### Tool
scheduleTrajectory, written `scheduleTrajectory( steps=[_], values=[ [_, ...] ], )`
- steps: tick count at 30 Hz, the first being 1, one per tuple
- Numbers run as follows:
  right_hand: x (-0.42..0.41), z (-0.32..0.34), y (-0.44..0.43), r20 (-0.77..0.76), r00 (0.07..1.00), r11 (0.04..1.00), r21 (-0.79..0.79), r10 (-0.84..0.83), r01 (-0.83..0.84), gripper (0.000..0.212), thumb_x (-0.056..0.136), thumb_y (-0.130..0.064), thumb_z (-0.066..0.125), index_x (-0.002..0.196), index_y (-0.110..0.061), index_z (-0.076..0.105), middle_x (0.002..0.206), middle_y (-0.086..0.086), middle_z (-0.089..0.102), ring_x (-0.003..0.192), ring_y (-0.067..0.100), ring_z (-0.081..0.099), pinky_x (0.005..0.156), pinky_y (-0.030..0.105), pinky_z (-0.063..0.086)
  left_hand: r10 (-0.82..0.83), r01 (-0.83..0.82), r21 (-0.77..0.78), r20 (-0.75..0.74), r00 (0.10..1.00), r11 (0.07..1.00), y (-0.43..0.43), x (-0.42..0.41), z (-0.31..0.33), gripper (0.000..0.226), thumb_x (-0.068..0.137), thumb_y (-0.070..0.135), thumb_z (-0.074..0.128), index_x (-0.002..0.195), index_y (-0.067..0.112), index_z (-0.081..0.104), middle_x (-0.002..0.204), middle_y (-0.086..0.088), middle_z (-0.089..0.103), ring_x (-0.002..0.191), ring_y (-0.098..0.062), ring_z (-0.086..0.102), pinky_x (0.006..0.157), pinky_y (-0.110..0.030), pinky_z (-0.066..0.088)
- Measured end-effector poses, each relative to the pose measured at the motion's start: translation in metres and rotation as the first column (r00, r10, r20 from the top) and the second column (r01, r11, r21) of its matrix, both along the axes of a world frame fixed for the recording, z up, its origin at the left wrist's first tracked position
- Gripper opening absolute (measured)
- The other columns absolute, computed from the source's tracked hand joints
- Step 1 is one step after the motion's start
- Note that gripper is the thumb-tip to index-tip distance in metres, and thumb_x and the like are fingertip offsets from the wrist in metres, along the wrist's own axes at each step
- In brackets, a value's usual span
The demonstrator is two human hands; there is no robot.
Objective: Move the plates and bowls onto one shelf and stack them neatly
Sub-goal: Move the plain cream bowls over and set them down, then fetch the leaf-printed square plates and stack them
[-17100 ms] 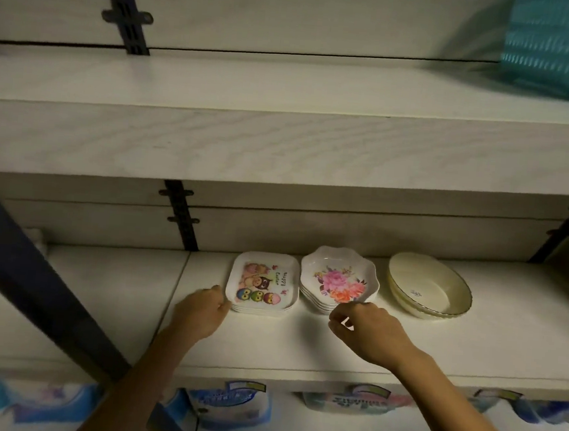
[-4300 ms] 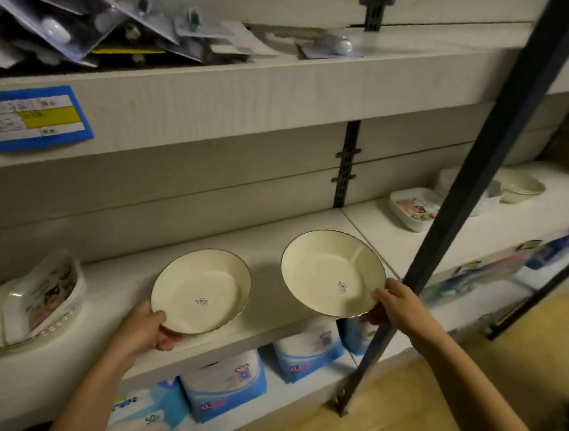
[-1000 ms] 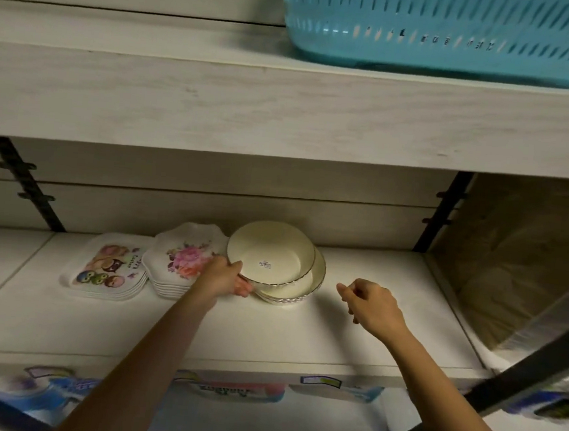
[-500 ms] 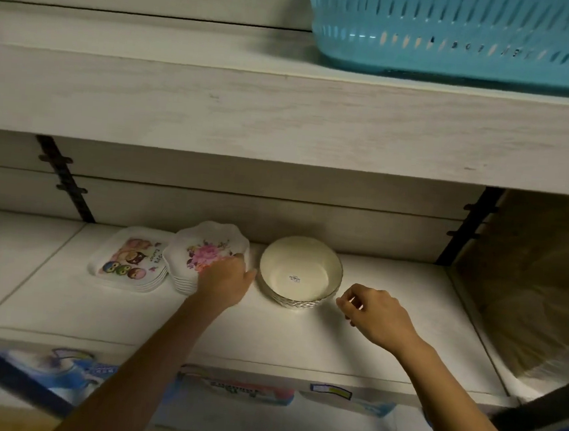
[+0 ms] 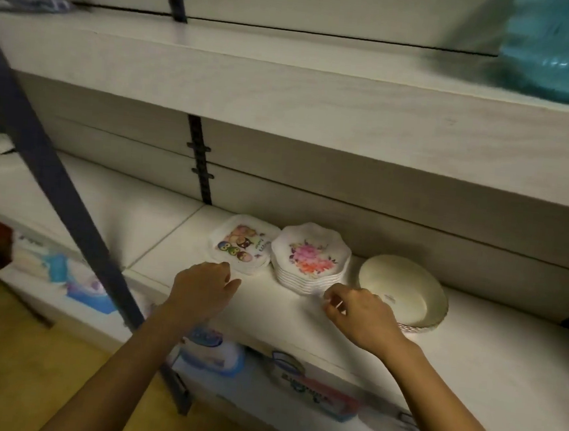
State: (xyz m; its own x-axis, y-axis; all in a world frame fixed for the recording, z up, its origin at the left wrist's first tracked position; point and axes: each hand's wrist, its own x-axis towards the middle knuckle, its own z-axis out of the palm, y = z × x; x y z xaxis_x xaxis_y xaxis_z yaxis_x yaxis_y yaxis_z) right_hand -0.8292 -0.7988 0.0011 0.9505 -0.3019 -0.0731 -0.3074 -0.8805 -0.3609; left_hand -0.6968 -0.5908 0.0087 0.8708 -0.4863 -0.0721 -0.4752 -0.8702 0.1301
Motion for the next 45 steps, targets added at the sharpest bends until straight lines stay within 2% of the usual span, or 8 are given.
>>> scheduleTrajectory(
  steps=[5,13,16,22,27,34,39,45],
  values=[
    [0.037,0.004,0.065,0.001,0.996,0.996,0.012,0.086,-0.086,0.029,0.092,-0.038,0.046,0.114,-0.025,0.059,0.116,-0.003,0.066,0.103,0.022,0.061,0.083,0.034,0.050,0.082,-0.083,-0.019,-0.040,0.996,0.996,0.082,0.018,-0.001,0.034,0.095,0.041,0.036,0.100,0.012,0.054,0.102,-0.007,0.062,0.088,-0.020,0.056,0.083,-0.032,0.045],
    [0.090,0.012,0.190,0.052,0.982,0.983,0.015,0.183,-0.184,0.032,0.094,-0.038,0.045,0.120,-0.025,0.056,0.121,-0.003,0.062,0.108,0.022,0.059,0.083,0.032,0.046,0.131,-0.130,-0.098,0.002,0.991,0.987,0.215,0.048,0.006,0.030,0.096,0.036,0.038,0.107,0.013,0.055,0.100,-0.002,0.061,0.096,-0.019,0.059,0.080,-0.026,0.042],
    [0.111,0.009,0.237,0.064,0.975,0.977,0.021,0.211,-0.213,0.032,0.093,-0.036,0.045,0.121,-0.025,0.055,0.122,-0.003,0.062,0.108,0.021,0.059,0.084,0.033,0.046,0.147,-0.142,-0.118,0.031,0.989,0.983,0.265,0.061,0.008,0.030,0.097,0.034,0.037,0.103,0.011,0.054,0.087,0.001,0.052,0.082,-0.015,0.051,0.076,-0.025,0.041],
    [0.154,0.011,0.319,0.107,0.961,0.965,0.034,0.257,-0.262,0.028,0.094,-0.036,0.045,0.115,-0.022,0.057,0.117,0.001,0.064,0.102,0.022,0.060,0.083,0.037,0.051,0.192,-0.189,-0.070,0.047,0.980,0.980,0.355,0.097,0.010,0.028,0.097,0.034,0.038,0.091,0.011,0.053,0.087,-0.006,0.059,0.076,-0.019,0.055,0.068,-0.030,0.046],
    [0.197,0.017,0.371,0.129,0.932,0.940,0.004,0.338,-0.341,0.026,0.094,-0.033,0.047,0.115,-0.019,0.056,0.115,0.004,0.062,0.100,0.023,0.060,0.075,0.031,0.046,0.257,-0.253,-0.062,0.091,0.962,0.966,0.407,0.127,0.014,0.028,0.095,0.036,0.040,0.092,0.013,0.055,0.081,-0.002,0.056,0.072,-0.016,0.051,0.066,-0.027,0.045],
    [0.281,0.020,0.428,0.129,0.897,0.905,-0.004,0.423,-0.426,0.032,0.095,-0.033,0.046,0.124,-0.021,0.053,0.123,0.002,0.060,0.104,0.021,0.059,0.082,0.031,0.049,0.360,-0.356,-0.053,0.086,0.929,0.933,0.461,0.183,0.015,0.029,0.095,0.035,0.041,0.102,0.012,0.059,0.101,-0.007,0.067,0.079,-0.017,0.055,0.078,-0.031,0.052],
    [0.358,0.015,0.458,0.083,0.891,0.895,-0.034,0.446,-0.444,0.036,0.096,-0.033,0.042,0.129,-0.021,0.049,0.130,0.001,0.057,0.111,0.022,0.057,0.087,0.033,0.048,0.377,-0.371,-0.080,0.068,0.924,0.925,0.491,0.251,0.018,0.030,0.095,0.035,0.042,0.105,0.012,0.059,0.099,-0.006,0.066,0.076,-0.015,0.054,0.072,-0.026,0.051],
    [0.456,0.019,0.484,0.154,0.890,0.902,-0.039,0.430,-0.429,0.035,0.096,-0.034,0.041,0.128,-0.021,0.050,0.128,-0.001,0.058,0.109,0.020,0.057,0.084,0.029,0.045,0.405,-0.400,-0.085,0.056,0.912,0.913,0.515,0.346,0.031,0.023,0.095,0.034,0.041,0.088,0.016,0.053,0.088,-0.003,0.061,0.080,-0.020,0.060,0.077,-0.032,0.052]
  ],
)
